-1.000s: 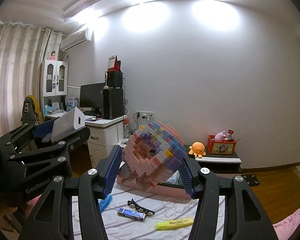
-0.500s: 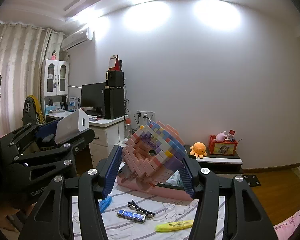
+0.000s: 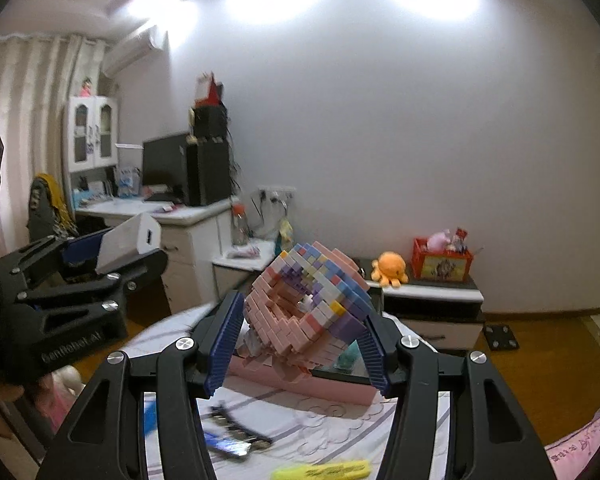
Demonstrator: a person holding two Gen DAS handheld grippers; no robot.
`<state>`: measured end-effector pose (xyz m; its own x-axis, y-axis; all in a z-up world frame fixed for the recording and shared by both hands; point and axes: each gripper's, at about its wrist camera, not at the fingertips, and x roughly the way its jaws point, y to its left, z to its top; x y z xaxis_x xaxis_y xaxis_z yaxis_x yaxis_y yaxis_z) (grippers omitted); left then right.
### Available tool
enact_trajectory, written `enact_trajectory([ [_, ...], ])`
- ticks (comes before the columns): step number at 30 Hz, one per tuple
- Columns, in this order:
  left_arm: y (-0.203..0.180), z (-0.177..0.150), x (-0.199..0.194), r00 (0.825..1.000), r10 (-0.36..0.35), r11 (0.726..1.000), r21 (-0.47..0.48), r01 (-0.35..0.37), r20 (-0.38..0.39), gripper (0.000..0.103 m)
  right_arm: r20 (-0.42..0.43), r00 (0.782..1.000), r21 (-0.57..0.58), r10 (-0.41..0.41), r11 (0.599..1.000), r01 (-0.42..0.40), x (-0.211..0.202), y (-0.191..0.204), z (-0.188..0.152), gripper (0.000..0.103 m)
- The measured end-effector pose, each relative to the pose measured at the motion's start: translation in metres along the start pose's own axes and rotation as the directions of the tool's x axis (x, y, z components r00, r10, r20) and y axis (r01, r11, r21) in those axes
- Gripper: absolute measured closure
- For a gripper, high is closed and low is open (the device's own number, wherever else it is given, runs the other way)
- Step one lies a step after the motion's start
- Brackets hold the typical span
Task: Organize rigid objects
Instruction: 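Lower the charger and donut into the pink box and open both grippers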
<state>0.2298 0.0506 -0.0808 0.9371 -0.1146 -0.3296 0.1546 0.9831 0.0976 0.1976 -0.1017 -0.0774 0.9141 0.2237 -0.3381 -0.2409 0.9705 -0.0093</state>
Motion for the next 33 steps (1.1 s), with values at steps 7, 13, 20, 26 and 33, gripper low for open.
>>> enact_trajectory([
  [7, 0.006, -0.017, 0.117, 0.98, -0.018, 1.0, 0.003, 0.019, -0.2, 0.038, -0.178, 0.984, 0.025, -0.015, 0.999, 0.02, 0.098, -0.035, -0.023, 0.047],
  [13, 0.017, -0.035, 0.182, 0.955, 0.007, 1.0, 0.01, -0.004, -0.296, 0.038, -0.314, 0.949, 0.028, 0.01, 1.0, -0.001, 0.164, -0.044, -0.051, 0.047],
  [20, 0.023, -0.048, 0.196, 0.941, 0.013, 1.0, 0.008, -0.012, -0.339, 0.036, -0.376, 0.926, 0.013, 0.042, 0.999, -0.04, 0.194, -0.032, -0.066, 0.046],
  [26, 0.029, -0.041, 0.169, 0.957, 0.007, 1.0, -0.014, -0.012, -0.291, 0.012, -0.352, 0.935, 0.026, 0.047, 0.999, -0.04, 0.186, -0.03, -0.059, 0.027],
  [33, 0.034, -0.026, 0.095, 0.985, 0.021, 0.999, -0.046, -0.029, -0.172, 0.0, -0.197, 0.98, 0.001, -0.01, 1.0, 0.01, 0.114, -0.017, -0.026, 0.017],
])
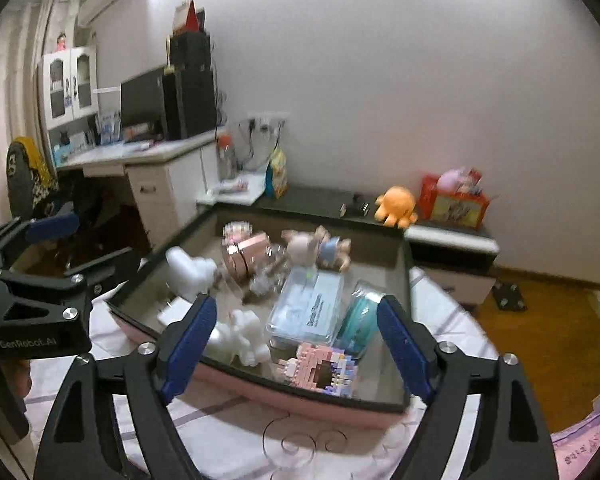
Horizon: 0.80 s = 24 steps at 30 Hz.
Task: Organize rigid objects
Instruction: 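Lower the charger and donut into the pink box and open both grippers, then withdraw both grippers from the box back over the bed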
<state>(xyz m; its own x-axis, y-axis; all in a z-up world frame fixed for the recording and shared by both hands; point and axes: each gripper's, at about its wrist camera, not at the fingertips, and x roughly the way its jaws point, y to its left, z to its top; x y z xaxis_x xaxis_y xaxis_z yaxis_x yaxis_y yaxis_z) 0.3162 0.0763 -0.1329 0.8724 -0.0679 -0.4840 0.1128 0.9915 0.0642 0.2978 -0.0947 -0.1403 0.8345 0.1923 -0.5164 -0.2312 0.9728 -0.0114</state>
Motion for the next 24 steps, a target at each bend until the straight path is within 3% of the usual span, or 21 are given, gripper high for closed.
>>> enact_trajectory([
  [2, 0.001, -0.002, -0.025, 0.999, 0.0, 1.0, -0.013, 0.0, 0.038, 0.0, 0.053, 0.999, 0.008, -0.005, 1.0, 0.005, -0.026, 0.003, 0.001, 0.013],
  [9, -0.005, -0.017, -0.12, 0.982, 0.0, 0.999, -0.045, 0.008, 0.187, 0.0, 0.182, 0.983, 0.024, 0.008, 1.0, -0.012, -0.115, 0.022, -0.008, 0.012],
  [14, -0.021, -0.034, -0.174, 0.968, 0.006, 1.0, -0.018, -0.001, 0.251, 0.0, 0.3, 0.954, 0.036, 0.011, 0.999, -0.022, -0.18, 0.034, -0.027, 0.011],
  [16, -0.029, -0.041, -0.193, 0.96, 0.019, 1.0, 0.004, -0.021, 0.279, 0.0, 0.315, 0.949, 0.037, -0.01, 0.999, -0.002, -0.193, 0.038, -0.032, 0.008],
  [17, -0.03, -0.042, -0.198, 0.956, 0.031, 0.999, 0.002, -0.033, 0.291, 0.0, 0.324, 0.946, 0.032, -0.014, 0.999, 0.004, -0.202, 0.041, -0.035, 0.0],
  [24, -0.038, -0.053, -0.237, 0.942, 0.026, 1.0, 0.001, -0.027, 0.336, 0.0, 0.376, 0.926, 0.043, -0.029, 0.999, 0.014, -0.239, 0.049, -0.05, 0.0],
])
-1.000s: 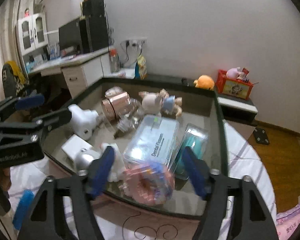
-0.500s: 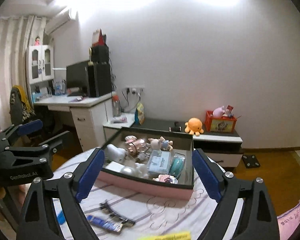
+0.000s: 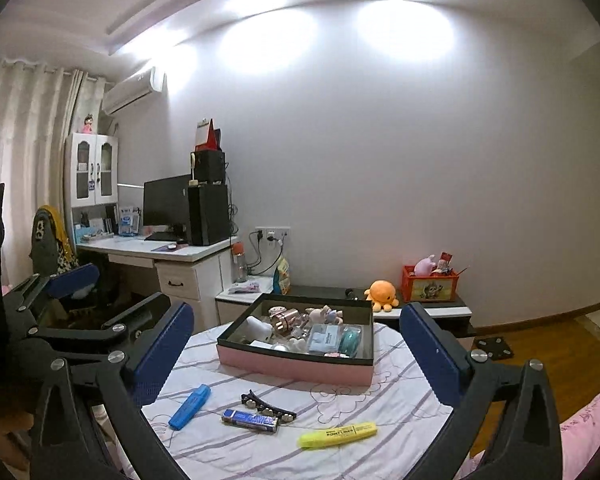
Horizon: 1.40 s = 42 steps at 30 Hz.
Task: Organize rigid objects
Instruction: 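Withdraw both grippers from the box back over the bed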
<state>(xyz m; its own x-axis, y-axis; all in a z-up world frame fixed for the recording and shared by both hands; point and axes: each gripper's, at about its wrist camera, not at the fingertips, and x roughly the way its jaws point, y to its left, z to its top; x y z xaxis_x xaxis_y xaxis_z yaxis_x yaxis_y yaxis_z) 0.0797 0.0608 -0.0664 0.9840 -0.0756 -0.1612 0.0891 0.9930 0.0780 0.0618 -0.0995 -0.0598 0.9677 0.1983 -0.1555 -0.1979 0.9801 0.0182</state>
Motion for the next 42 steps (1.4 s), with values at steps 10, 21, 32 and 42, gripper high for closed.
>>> enact_trajectory([
  [10, -0.002, 0.002, -0.023, 0.999, 0.0, 1.0, -0.013, 0.001, 0.045, 0.0, 0.029, 0.999, -0.015, -0.031, 0.999, 0.031, -0.029, 0.008, 0.0, 0.0],
  [21, -0.005, 0.0, -0.024, 0.999, 0.014, 1.0, -0.001, -0.014, 0.052, 0.0, 0.028, 0.999, -0.023, -0.045, 0.999, 0.045, -0.032, 0.008, -0.003, 0.0],
  [32, -0.007, -0.008, -0.008, 1.0, 0.014, 1.0, 0.019, -0.014, 0.01, 0.0, -0.02, 0.999, -0.011, -0.045, 0.999, 0.044, -0.02, 0.002, -0.01, 0.0],
  [42, -0.001, -0.046, 0.04, 0.984, -0.048, 0.999, -0.002, 0.049, -0.171, 0.0, -0.134, 0.99, 0.011, -0.051, 0.999, 0.053, 0.015, -0.011, -0.036, 0.0],
])
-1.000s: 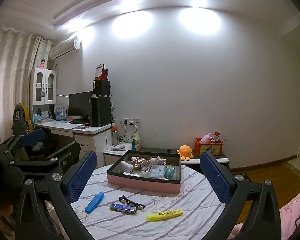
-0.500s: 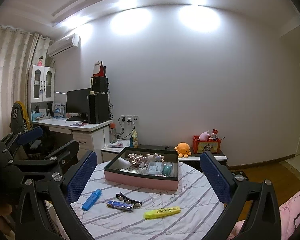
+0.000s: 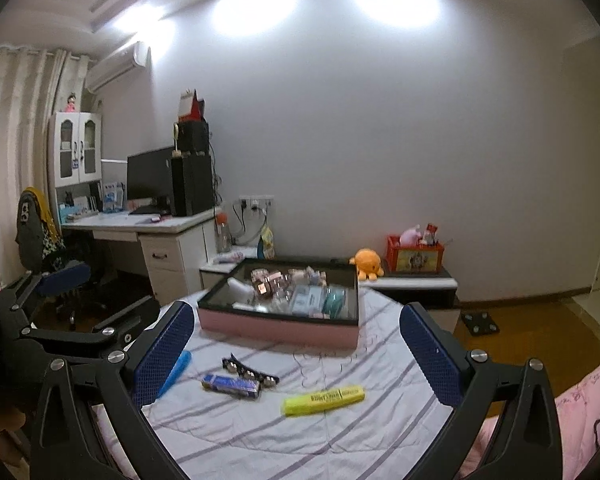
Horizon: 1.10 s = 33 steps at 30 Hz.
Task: Organize rigid objects
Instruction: 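Withdraw both grippers from the box back over the bed, then grasp the blue highlighter with the left gripper while the right gripper grasps the yellow highlighter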
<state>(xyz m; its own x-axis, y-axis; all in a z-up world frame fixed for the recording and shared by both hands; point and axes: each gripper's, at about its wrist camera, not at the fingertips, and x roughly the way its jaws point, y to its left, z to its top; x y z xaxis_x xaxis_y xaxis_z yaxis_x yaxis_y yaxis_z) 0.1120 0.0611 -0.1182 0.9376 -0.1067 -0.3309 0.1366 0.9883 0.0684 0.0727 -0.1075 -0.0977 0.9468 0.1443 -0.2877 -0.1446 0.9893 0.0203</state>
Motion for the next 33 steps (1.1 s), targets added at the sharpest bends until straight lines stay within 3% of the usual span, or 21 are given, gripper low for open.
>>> enact_trajectory([
  [7, 0.021, -0.038, 0.042, 0.987, 0.036, 0.999, -0.02, -0.039, -0.157, 0.0, -0.189, 0.982, 0.056, -0.029, 0.998, 0.041, 0.05, -0.024, -0.042, 0.0],
  [11, 0.031, -0.055, 0.063, 0.971, 0.046, 0.998, -0.03, -0.054, -0.233, 0.0, -0.314, 0.949, 0.108, -0.025, 0.992, 0.062, 0.082, -0.038, -0.072, 0.0],
  [15, 0.032, -0.062, 0.076, 0.965, 0.043, 0.998, -0.024, -0.051, -0.259, 0.0, -0.414, 0.909, 0.113, -0.036, 0.99, 0.09, 0.11, -0.041, -0.096, 0.0],
  [20, 0.035, -0.07, 0.091, 0.954, 0.038, 0.999, -0.017, -0.045, -0.298, 0.0, -0.479, 0.877, 0.118, -0.019, 0.989, 0.086, 0.138, -0.04, -0.102, 0.0],
  [26, 0.047, -0.082, 0.105, 0.935, 0.052, 0.998, -0.024, -0.065, -0.35, 0.0, -0.567, 0.823, 0.093, -0.024, 0.991, 0.093, 0.178, -0.034, -0.107, 0.0],
  [28, 0.051, -0.084, 0.109, 0.931, 0.056, 0.997, -0.028, -0.071, -0.361, 0.0, -0.58, 0.814, 0.062, -0.043, 0.993, 0.096, 0.186, -0.031, -0.106, 0.0],
  [30, 0.053, -0.086, 0.113, 0.927, 0.059, 0.997, -0.028, -0.074, -0.371, 0.0, -0.575, 0.817, 0.058, -0.028, 0.996, 0.075, 0.189, -0.031, -0.103, 0.0],
  [33, 0.055, -0.089, 0.118, 0.922, 0.055, 0.997, -0.028, -0.072, -0.383, 0.0, -0.568, 0.822, 0.031, -0.028, 0.998, 0.056, 0.19, -0.037, -0.099, 0.016],
])
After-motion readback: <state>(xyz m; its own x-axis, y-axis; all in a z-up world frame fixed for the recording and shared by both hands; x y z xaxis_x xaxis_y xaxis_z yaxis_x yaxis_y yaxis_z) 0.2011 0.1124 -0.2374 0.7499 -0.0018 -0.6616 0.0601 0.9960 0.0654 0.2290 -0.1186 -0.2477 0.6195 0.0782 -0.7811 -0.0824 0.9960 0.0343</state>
